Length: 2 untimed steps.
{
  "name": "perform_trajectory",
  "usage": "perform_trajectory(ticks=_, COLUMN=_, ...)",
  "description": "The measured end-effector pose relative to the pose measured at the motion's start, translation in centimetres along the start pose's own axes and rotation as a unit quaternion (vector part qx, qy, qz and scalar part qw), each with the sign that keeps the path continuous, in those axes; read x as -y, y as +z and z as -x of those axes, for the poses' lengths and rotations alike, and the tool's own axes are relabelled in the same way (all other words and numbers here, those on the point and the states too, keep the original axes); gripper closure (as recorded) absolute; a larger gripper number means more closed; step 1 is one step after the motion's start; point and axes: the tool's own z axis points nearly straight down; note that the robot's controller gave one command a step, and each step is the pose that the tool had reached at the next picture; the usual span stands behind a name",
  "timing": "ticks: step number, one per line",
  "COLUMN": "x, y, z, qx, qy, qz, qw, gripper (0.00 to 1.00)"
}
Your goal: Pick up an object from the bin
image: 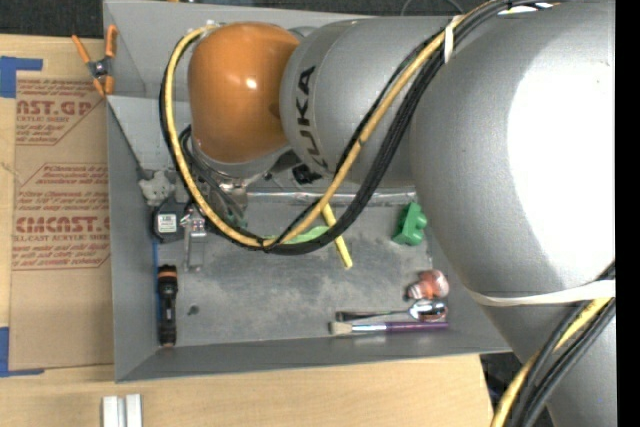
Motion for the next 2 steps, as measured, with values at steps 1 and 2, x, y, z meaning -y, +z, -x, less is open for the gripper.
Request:
perform_trajectory(ticks=1, x=0.1, y=-0.5, z=0.2, qx=0.0036, qy=0.001, qz=0.001, qw=1.0000, gripper=0.00)
perform_trajectory(ticks=2, x=7.7, y=4.4, z=1.1, qx=0.0018, qy=0.042, qz=0.000, qw=0.9991, gripper=0.00)
